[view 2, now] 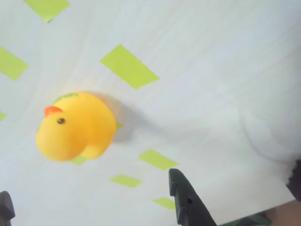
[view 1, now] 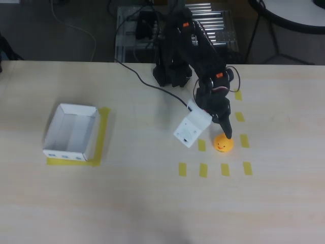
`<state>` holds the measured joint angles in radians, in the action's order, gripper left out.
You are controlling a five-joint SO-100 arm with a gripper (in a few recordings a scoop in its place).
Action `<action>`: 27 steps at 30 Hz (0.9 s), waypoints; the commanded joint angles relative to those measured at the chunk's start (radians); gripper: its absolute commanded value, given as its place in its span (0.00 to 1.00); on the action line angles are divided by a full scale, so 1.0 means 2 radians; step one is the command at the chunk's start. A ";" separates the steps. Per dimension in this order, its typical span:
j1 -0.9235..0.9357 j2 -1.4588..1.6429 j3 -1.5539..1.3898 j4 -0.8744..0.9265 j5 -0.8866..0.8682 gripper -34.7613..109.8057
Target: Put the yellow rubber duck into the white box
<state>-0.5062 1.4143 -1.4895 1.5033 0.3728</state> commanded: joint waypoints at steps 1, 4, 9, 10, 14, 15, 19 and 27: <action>-0.017 -0.018 0.087 -0.005 -0.002 0.56; -0.017 -0.048 0.119 -0.005 -0.008 0.55; -0.023 -0.087 0.152 -0.006 -0.009 0.52; -0.025 -0.091 0.153 -0.008 -0.009 0.50; -0.026 -0.104 0.152 -0.015 -0.009 0.43; -0.025 -0.107 0.152 -0.018 -0.009 0.42; -0.024 -0.122 0.154 -0.025 -0.006 0.37; -0.025 -0.132 0.173 -0.024 -0.016 0.24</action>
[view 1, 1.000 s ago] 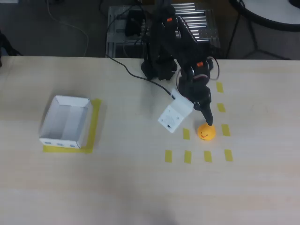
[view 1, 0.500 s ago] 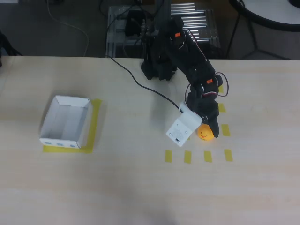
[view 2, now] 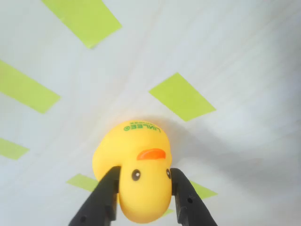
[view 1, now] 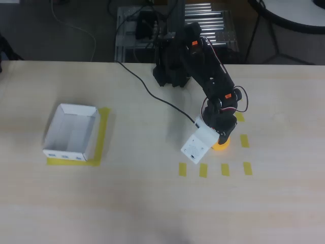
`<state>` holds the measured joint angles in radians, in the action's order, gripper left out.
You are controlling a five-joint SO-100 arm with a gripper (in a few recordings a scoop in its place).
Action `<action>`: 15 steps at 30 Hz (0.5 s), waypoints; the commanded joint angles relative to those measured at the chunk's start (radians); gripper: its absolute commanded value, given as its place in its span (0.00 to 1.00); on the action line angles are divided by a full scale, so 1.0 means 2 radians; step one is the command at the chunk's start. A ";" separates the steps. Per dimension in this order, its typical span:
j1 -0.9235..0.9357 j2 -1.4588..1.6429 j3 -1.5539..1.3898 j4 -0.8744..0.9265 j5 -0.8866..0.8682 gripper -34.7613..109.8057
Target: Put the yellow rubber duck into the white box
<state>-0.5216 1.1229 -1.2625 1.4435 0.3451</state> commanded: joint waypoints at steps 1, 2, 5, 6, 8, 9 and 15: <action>-0.016 0.015 0.067 0.012 -0.008 0.24; -0.012 0.021 0.080 0.018 -0.018 0.24; 0.015 0.080 0.116 0.044 -0.043 0.24; 0.031 0.111 0.127 0.054 -0.048 0.24; 0.071 0.184 0.150 0.069 -0.054 0.24; 0.097 0.223 0.155 0.074 -0.054 0.24; 0.354 0.446 0.079 0.036 -0.033 0.24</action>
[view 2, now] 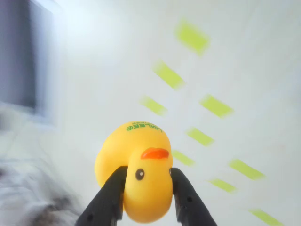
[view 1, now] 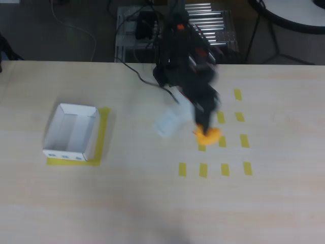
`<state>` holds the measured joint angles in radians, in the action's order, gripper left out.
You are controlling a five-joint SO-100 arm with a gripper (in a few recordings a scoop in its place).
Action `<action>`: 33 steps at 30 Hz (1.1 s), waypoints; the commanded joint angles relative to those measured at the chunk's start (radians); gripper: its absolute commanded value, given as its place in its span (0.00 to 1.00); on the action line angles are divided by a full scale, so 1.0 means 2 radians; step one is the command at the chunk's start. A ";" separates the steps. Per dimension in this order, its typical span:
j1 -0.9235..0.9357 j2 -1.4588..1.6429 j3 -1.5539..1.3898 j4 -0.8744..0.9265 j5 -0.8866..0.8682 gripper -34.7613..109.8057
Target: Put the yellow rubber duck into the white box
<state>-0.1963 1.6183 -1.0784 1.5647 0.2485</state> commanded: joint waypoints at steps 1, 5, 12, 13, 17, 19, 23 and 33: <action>0.244 0.225 -0.041 -0.042 0.020 0.24; 0.423 0.268 -0.138 -0.091 0.071 0.24; 0.588 0.153 -0.232 -0.207 0.109 0.24; 0.603 0.130 -0.230 -0.219 0.111 0.24; 0.635 0.044 -0.197 -0.245 0.120 0.24; 0.634 0.002 -0.167 -0.241 0.125 0.24; 0.608 -0.071 -0.111 -0.231 0.130 0.24; 0.555 -0.143 -0.060 -0.247 0.122 0.24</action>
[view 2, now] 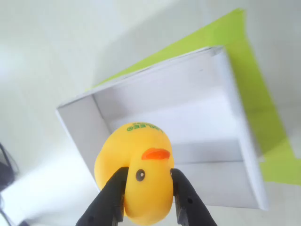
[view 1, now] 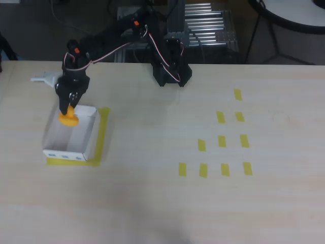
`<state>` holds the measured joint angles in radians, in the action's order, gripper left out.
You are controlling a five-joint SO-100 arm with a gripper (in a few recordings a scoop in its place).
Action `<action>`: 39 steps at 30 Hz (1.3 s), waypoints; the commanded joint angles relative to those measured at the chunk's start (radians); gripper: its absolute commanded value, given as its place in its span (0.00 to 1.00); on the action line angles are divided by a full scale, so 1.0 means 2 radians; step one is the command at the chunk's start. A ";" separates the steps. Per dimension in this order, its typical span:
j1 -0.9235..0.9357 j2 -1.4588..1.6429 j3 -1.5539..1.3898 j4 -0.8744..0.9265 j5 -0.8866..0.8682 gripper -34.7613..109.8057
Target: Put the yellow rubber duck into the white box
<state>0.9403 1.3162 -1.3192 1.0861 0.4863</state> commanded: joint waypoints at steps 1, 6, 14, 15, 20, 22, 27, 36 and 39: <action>-0.015 0.002 0.061 -0.010 0.004 0.25; -0.020 -0.008 0.048 -0.030 0.014 0.39; -0.027 -0.006 0.045 -0.035 0.027 0.39; -0.028 -0.002 0.046 -0.032 0.027 0.39; -0.073 0.125 0.025 0.007 -0.028 0.25; -0.115 0.222 0.012 0.041 -0.082 0.24; -0.304 0.494 -0.098 0.058 -0.161 0.24; -0.527 0.902 -0.650 -0.012 -0.351 0.24; -0.518 0.968 -0.765 -0.008 -0.347 0.24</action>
<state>-0.0445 3.0097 -2.5142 1.1029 -0.1672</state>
